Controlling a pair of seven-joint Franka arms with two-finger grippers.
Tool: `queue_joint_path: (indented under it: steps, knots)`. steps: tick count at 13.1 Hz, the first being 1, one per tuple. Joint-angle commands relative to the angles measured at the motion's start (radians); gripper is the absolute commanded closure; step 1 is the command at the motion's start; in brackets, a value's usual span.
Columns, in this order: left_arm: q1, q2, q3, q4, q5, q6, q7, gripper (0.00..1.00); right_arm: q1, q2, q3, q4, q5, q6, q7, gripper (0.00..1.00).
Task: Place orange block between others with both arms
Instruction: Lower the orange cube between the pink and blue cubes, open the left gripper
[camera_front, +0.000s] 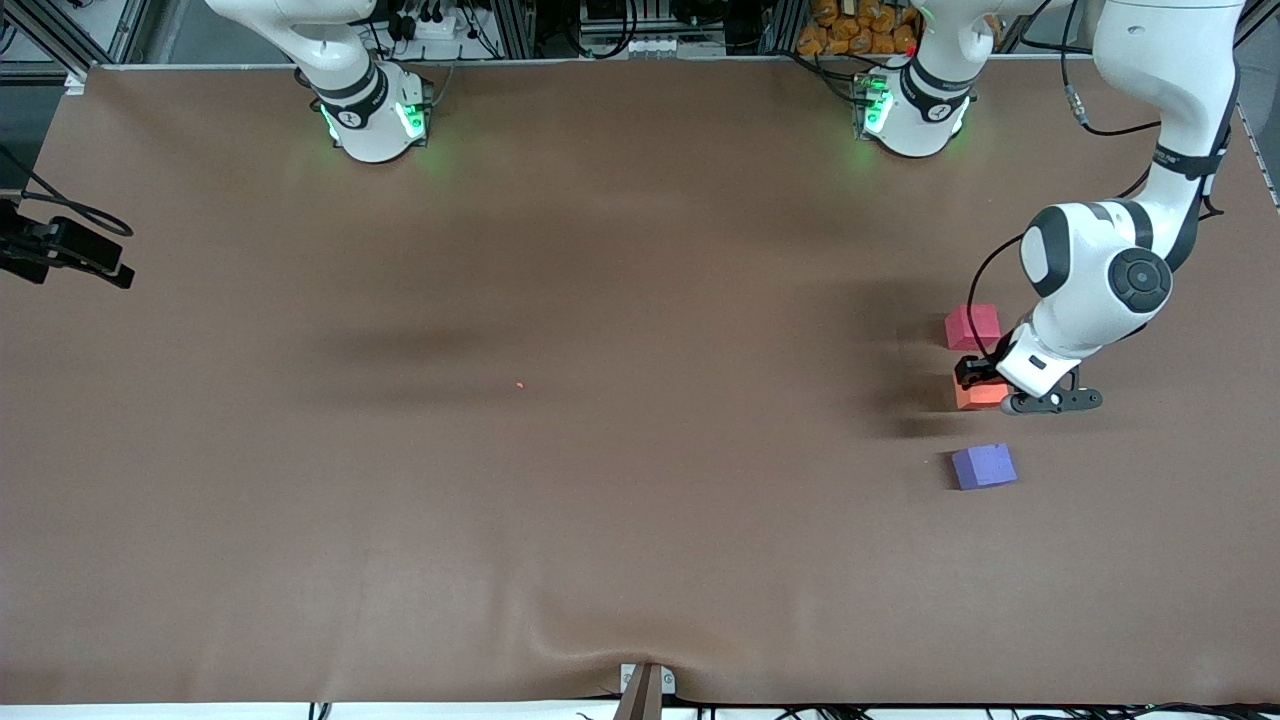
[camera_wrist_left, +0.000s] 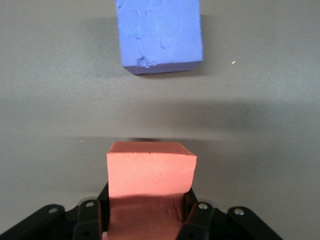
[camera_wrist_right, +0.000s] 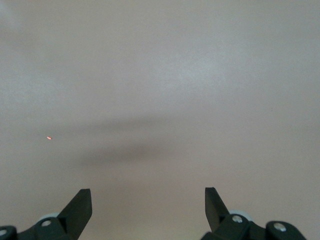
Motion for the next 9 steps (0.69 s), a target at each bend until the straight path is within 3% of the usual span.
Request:
queue_joint_path:
  steps: [1,9]
  knots:
    - [0.023,0.023,-0.019,-0.011,-0.016,0.057,0.04,1.0,0.001,-0.002,0.002,0.0,-0.007,0.008,0.01,0.0]
    - [0.023,0.06,-0.036,-0.003,-0.036,0.123,0.04,1.0,0.018,0.0,0.002,-0.003,-0.007,0.018,0.01,0.0]
